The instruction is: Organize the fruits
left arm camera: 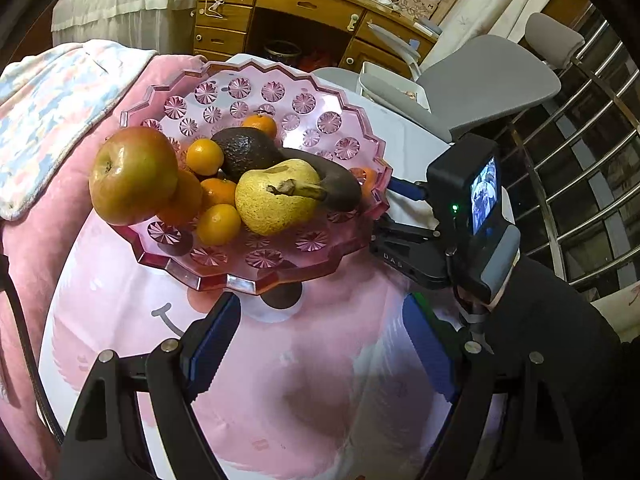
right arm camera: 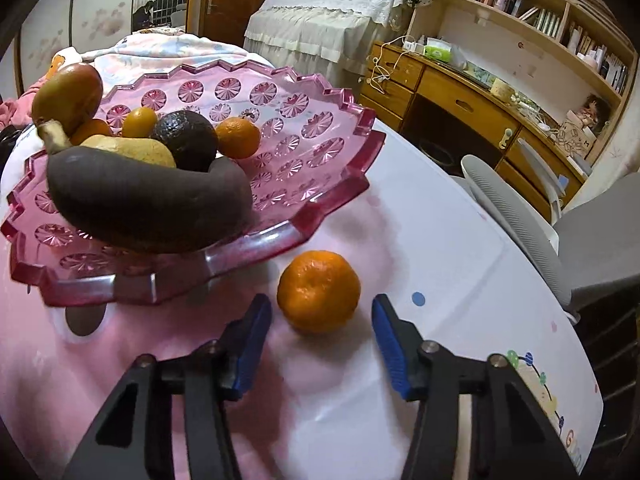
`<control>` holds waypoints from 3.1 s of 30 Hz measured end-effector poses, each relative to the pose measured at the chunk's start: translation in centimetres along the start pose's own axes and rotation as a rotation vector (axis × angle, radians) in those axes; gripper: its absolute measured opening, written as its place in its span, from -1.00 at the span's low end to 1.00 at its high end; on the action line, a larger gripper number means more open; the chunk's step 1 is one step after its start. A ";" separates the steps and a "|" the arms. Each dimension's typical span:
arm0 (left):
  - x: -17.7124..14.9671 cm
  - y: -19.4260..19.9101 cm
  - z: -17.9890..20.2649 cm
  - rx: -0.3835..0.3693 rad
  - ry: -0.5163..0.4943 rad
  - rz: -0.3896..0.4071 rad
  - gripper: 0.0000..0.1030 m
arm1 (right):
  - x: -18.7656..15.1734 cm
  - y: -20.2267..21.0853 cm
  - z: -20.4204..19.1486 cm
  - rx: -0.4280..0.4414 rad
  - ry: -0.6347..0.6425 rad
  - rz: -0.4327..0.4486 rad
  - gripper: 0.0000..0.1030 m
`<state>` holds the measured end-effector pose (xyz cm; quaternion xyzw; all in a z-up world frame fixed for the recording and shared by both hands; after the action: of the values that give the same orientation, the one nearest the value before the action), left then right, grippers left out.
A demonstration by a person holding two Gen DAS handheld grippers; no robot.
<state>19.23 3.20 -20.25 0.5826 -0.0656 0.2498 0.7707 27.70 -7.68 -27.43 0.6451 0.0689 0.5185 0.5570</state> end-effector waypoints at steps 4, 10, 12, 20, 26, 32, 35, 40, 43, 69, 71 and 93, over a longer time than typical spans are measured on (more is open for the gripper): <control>-0.1 -0.1 -0.6 0.001 0.008 0.003 0.60 | 0.3 -0.4 0.0 0.009 -0.015 0.000 -0.19; 0.3 0.5 -1.2 -0.007 0.012 0.017 0.60 | 0.9 -0.6 0.2 -0.005 -0.035 -0.025 -0.21; 0.4 0.8 -1.5 -0.012 0.012 0.021 0.60 | 0.7 -0.3 0.3 -0.019 -0.059 -0.043 -0.21; 0.6 3.4 -2.6 -0.038 -0.020 0.060 0.60 | -1.2 2.5 0.6 -0.069 -0.198 -0.125 -0.21; 0.2 6.5 -6.3 -0.019 -0.066 0.117 0.60 | -1.0 5.9 -0.5 -0.126 -0.307 -0.150 -0.21; 0.1 8.9 -10.5 -0.067 -0.088 0.138 0.60 | 1.0 9.4 -3.3 -0.190 -0.399 -0.118 -0.21; -0.1 10.2 -11.8 -0.104 -0.124 0.141 0.60 | 2.7 10.4 -5.5 -0.188 -0.458 -0.091 -0.21; -0.3 12.0 -13.3 -0.155 -0.175 0.147 0.60 | 5.2 10.8 -9.5 -0.167 -0.511 -0.061 -0.21; -0.1 12.9 -14.4 -0.179 -0.192 0.152 0.60 | 6.3 10.1 -11.7 -0.144 -0.532 -0.067 -0.21; -5.4 15.4 -10.3 -0.207 -0.201 0.110 0.60 | 0.2 15.7 -16.3 -0.134 -0.840 -0.132 0.37; -7.2 16.0 -8.7 -0.197 -0.219 0.086 0.60 | -2.1 17.7 -17.3 -0.141 -0.882 -0.168 0.51; -12.9 25.7 2.3 0.023 -0.403 0.035 0.95 | -5.7 38.5 -20.0 -0.123 -0.953 -0.269 0.79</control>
<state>-3.41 2.14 -2.33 0.6282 -0.2260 0.1423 0.7308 -8.64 -12.82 -3.54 0.7617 -0.1414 0.0929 0.6254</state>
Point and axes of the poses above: each gripper's, at about its wrist camera, not at the fingertips, and y roughly against the way its jaws point, z to its right, x to its top, the point moved 1 cm from there along -y, roughly the way its jaws point
